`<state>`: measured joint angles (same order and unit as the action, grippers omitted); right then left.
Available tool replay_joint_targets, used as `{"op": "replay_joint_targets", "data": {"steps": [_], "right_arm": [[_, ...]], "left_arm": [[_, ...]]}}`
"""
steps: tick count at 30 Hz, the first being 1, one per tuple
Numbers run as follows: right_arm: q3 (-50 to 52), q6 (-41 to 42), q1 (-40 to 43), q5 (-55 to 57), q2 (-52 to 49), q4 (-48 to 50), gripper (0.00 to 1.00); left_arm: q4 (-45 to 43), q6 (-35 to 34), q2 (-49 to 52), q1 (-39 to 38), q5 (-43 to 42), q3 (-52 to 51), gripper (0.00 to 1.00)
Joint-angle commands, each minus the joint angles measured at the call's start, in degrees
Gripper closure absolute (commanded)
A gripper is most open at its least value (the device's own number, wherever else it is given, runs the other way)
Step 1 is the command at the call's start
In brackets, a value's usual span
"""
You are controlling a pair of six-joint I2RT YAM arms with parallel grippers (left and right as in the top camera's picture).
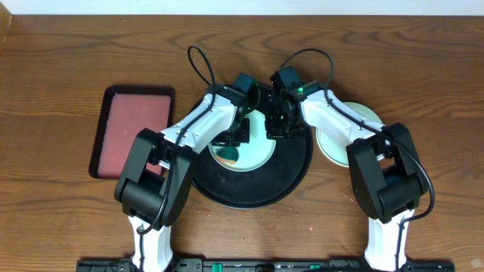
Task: Clean dirty plates on tray and stack at the side
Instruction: 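Scrub the last green plate with the sponge while right gripper holds it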
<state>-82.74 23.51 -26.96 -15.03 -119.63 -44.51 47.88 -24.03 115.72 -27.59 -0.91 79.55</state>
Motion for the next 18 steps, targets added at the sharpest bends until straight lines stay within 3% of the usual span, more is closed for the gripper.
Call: {"op": "replay_joint_targets", "data": {"steps": [1,11,18], "right_arm": [[0.5,0.7,0.0,-0.4,-1.4,0.1,0.99],[0.5,0.7,0.0,-0.5,-1.4,0.2,0.99],[0.5,0.7,0.0,-0.4,-1.4,0.2,0.99]], "left_arm": [[-0.3,-1.4,-1.0,-0.1,0.0,-1.1,0.93],[-7.4,1.7,-1.2,0.0,0.1,-1.1,0.92],[-6.4,1.9,-1.2,0.5,4.7,-1.1,0.93]]}}
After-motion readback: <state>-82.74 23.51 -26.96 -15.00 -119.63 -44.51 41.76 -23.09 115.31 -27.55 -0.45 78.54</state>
